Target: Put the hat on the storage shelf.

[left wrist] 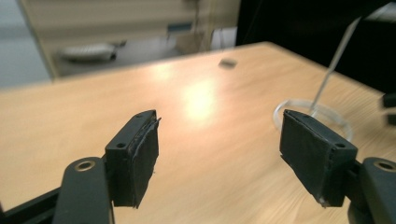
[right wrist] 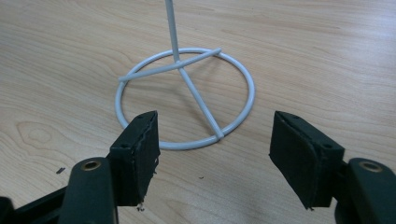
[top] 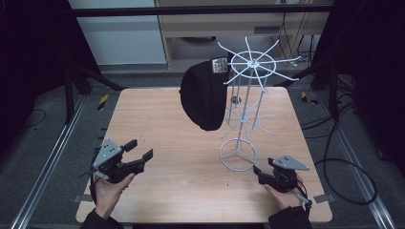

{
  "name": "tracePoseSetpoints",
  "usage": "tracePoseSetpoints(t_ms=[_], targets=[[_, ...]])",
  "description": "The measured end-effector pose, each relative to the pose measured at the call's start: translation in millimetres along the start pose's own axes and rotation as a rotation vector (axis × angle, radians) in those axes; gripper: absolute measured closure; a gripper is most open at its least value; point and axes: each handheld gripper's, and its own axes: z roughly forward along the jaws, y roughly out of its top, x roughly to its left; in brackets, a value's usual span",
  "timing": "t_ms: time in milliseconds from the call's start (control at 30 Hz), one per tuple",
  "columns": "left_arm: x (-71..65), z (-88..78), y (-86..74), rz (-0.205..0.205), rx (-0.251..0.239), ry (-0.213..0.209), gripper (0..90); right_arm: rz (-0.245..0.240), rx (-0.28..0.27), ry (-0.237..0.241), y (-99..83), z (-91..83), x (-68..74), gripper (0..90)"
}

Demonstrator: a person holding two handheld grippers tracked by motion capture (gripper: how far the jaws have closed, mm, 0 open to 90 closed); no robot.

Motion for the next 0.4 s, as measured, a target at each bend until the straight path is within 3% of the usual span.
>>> tracePoseSetpoints(t_ms=[133, 233, 400], targets=[[15.6, 2.8, -30.9, -0.058, 0.078, 0.056, 26.9, 0.012, 0.003, -0.004, -1.2, -0.1, -1.1, 29.3], [24.9, 8.3, -43.2, -0.055, 0.148, 0.094, 25.0, 0.004, 0.002, -0.017, -1.7, 0.7, -2.5, 26.2], [38.7, 12.1, -61.0, -0.083, 0.213, 0.139, 24.7, 0.008, -0.003, -0.032, -2.4, 0.4, -5.1, 22.3]])
